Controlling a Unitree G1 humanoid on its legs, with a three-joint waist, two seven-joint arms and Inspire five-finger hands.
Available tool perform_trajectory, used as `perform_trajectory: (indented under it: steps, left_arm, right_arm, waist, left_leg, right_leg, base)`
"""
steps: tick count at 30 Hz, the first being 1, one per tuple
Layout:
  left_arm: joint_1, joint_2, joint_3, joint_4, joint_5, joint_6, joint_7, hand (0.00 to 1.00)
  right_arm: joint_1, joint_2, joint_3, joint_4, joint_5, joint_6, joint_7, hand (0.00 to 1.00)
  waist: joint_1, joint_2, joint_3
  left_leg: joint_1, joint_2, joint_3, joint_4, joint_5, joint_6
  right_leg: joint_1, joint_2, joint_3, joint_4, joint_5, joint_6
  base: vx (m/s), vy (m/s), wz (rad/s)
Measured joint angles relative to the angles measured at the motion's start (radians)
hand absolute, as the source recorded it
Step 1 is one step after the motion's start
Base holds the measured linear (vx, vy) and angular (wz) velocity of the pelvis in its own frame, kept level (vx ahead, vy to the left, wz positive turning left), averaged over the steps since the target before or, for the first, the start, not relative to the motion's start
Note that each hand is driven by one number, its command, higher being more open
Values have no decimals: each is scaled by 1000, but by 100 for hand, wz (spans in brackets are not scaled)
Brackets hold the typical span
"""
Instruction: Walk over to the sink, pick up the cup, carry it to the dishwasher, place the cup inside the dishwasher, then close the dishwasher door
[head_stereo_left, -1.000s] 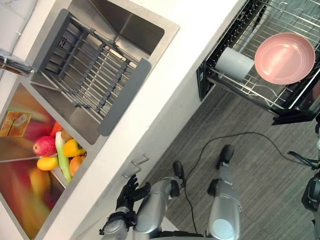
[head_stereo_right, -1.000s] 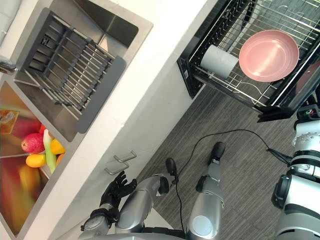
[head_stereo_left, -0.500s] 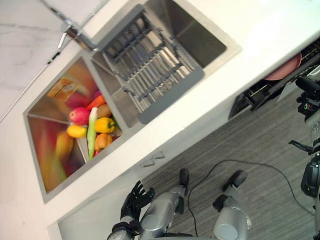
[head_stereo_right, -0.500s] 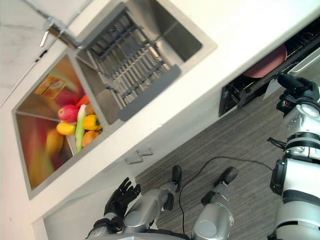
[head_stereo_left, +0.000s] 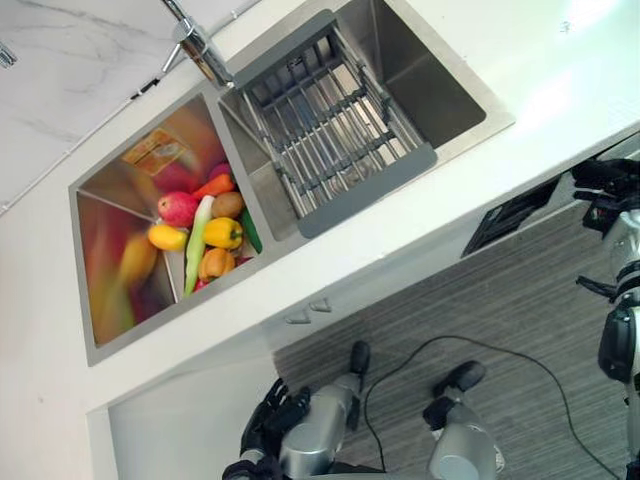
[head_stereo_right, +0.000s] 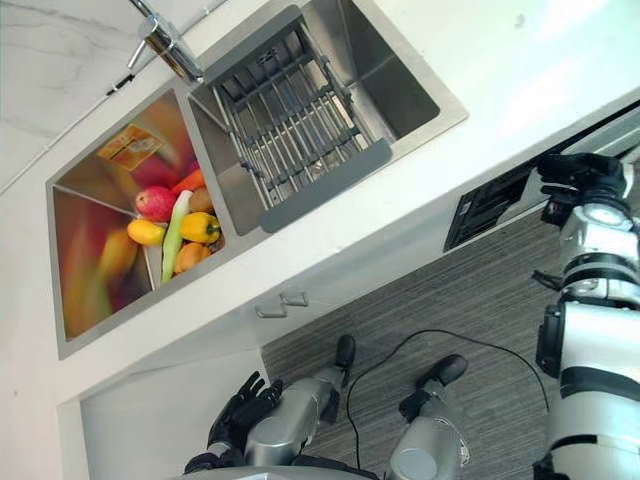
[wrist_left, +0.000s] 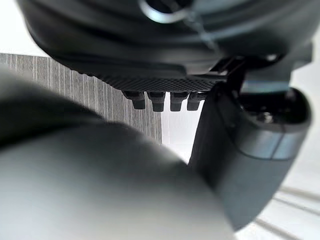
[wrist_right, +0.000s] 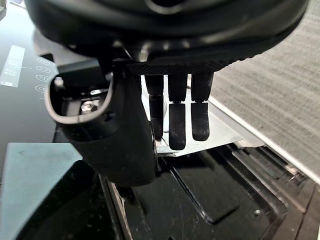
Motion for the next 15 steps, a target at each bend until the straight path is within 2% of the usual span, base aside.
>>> perform_trajectory:
  steps: [1,3,4,6,7,9,10,12,15]
  left_arm:
    - [0,4,5,4,0,1,2,100]
    - [0,21,39,16,-2,17,1,100]
    - [1,26,49,23,-5,25,0,100]
    - [0,27,113,34,-23,61,-1,100]
    - [0,26,133,34,-24,67,-2,100]
    - [0,28,214,53,-32,89,2,100]
    - [1,29,233,59,-35,91,4,100]
    - [0,51,270,77,-42,112,14,100]
    - [-3,69,282,75,-44,124,36,100]
  right_arm:
    - [62,44,-14,-52,18,-36,2,100]
    - [296,257,-31,-159,59,-137,10,100]
    - [348,315,-31,-160,61,-153,9,100]
    - [550,507,-30,-122,48,-206,8,100]
    - [597,539,-30,-100,46,-216,8,100]
    - [752,612,-35,21,-2,-241,3,100]
    - [763,614,-52,30,-18,-242,-8,100]
    - [829,613,-75,44,-121,-313,-41,100]
    - [871,617,-73,44,-264,-320,-66,100]
  waist:
    - [0,-10,-5]
    - [1,-61,-39]
    - [2,-76,-53]
    - [-1,-121,-80]
    - [-3,-133,-87]
    - [-15,-184,-119]
    - [-15,-199,-125]
    - [-47,-246,-154]
    - [-48,-291,-194]
  left_leg:
    - [1,10,2,-1,-3,-7]
    - [15,45,21,-2,-21,-32]
    - [18,51,28,-3,-26,-37]
    - [50,64,63,-6,-49,-42]
    - [55,65,73,-5,-55,-41]
    - [77,60,111,-5,-77,-34]
    - [84,58,128,-4,-81,-33]
    - [119,49,138,-4,-94,-24]
    - [148,45,148,-5,-102,-19]
  right_leg:
    - [5,16,0,-17,4,-4]
    - [22,67,14,-61,15,-19]
    - [25,76,19,-71,15,-19]
    - [41,91,48,-77,7,-12]
    - [42,90,57,-77,6,-10]
    - [44,84,93,-77,6,-8]
    - [41,82,108,-78,9,-4]
    - [72,71,116,-79,9,4]
    - [94,67,126,-83,7,11]
  base:
    - [30,-184,-19]
    - [70,-168,-22]
    - [115,-119,-27]
    - [136,-32,-37]
    - [122,49,-43]
    - [126,102,-49]
    - [115,123,-42]
    - [71,97,-15]
    - [32,76,-7]
